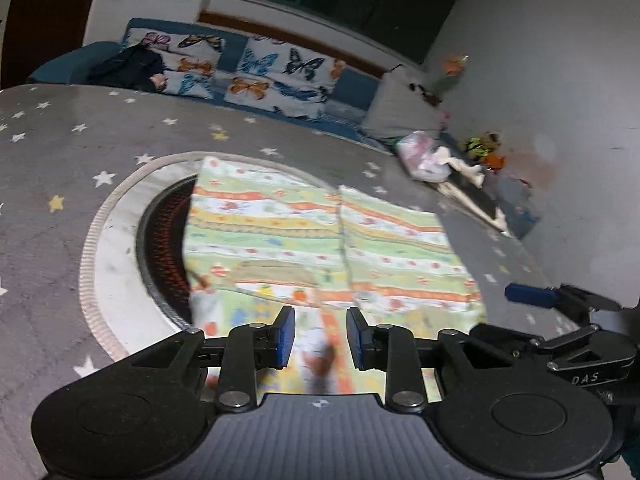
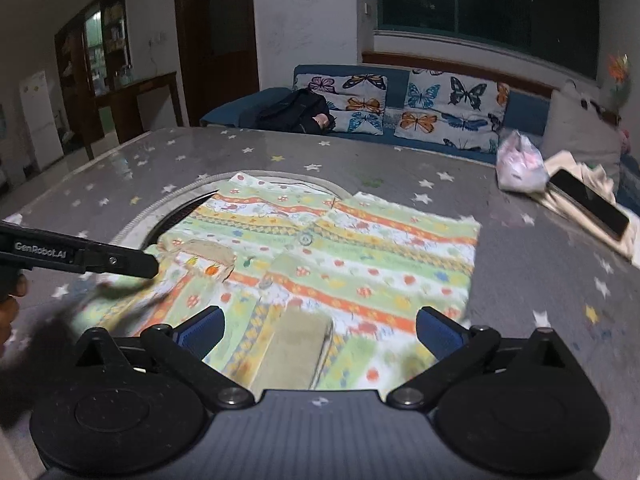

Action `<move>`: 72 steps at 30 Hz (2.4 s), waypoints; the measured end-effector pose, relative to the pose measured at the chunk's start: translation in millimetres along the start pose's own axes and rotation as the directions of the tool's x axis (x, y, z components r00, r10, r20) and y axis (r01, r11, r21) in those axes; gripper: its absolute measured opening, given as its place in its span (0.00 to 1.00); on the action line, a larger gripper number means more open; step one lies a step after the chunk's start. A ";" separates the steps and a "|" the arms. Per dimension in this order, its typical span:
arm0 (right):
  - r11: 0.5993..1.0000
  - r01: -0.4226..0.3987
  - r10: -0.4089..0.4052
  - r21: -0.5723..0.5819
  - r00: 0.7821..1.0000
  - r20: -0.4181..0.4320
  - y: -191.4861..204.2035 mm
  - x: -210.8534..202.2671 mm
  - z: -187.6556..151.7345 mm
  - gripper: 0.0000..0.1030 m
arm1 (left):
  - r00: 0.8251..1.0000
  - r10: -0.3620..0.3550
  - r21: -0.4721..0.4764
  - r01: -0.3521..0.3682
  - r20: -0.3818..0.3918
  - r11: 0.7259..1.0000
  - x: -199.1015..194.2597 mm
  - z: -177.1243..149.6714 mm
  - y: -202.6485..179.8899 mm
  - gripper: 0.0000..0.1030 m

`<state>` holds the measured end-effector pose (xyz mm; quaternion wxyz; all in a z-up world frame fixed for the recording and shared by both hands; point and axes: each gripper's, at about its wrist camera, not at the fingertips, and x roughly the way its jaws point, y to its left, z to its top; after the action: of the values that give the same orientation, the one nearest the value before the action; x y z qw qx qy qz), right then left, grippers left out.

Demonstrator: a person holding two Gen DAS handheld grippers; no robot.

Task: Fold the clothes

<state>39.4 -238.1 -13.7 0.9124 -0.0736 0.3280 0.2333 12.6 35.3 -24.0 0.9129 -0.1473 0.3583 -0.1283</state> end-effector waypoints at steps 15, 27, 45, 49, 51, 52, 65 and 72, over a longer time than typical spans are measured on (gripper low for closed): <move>0.985 0.156 -0.163 -0.074 0.981 -0.101 -1.9 49.2 -2.4 1.00 | 0.995 0.099 0.037 -0.098 -0.033 0.995 15.3 -2.9 14.1 0.26; 0.984 0.084 -0.100 -0.158 0.990 -0.098 21.2 21.5 -24.1 1.00 | 0.995 0.098 0.207 -0.089 -0.032 0.974 5.9 -30.9 -20.8 0.33; 0.990 0.049 -0.061 -0.135 0.994 -0.085 14.5 -0.3 -29.4 1.00 | 0.996 0.088 0.271 -0.076 -0.031 0.960 -25.3 -38.0 -46.1 0.46; 0.992 0.026 -0.033 -0.127 0.998 -0.052 8.2 -15.5 -24.7 0.97 | 0.998 0.035 0.242 -0.022 -0.051 0.970 -42.9 -36.3 -48.7 0.48; 0.991 0.015 -0.020 -0.130 0.999 -0.044 6.2 -22.3 -24.3 0.95 | 0.996 0.029 0.236 -0.008 -0.086 0.972 -47.4 -40.8 -49.8 0.48; 0.991 0.009 -0.015 -0.136 0.999 -0.043 5.5 -25.5 -24.6 0.95 | 0.994 0.028 0.233 -0.003 -0.104 0.972 -49.3 -43.5 -50.3 0.48; 0.973 0.001 -0.009 -0.233 0.999 -0.033 8.8 -55.9 -29.2 0.84 | 0.956 -0.003 0.071 0.024 -0.292 0.997 -52.3 -69.7 -51.8 0.46; 0.949 -0.018 -0.003 -0.315 0.998 -0.066 17.8 -62.4 -41.8 0.77 | 0.954 -0.032 0.069 0.055 -0.297 0.996 -46.4 -69.6 -56.4 0.10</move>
<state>-34.7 -258.0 -6.3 0.8768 -0.2247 0.3168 0.2834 -75.7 -13.4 -23.7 0.8509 -0.0992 0.4825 -0.1825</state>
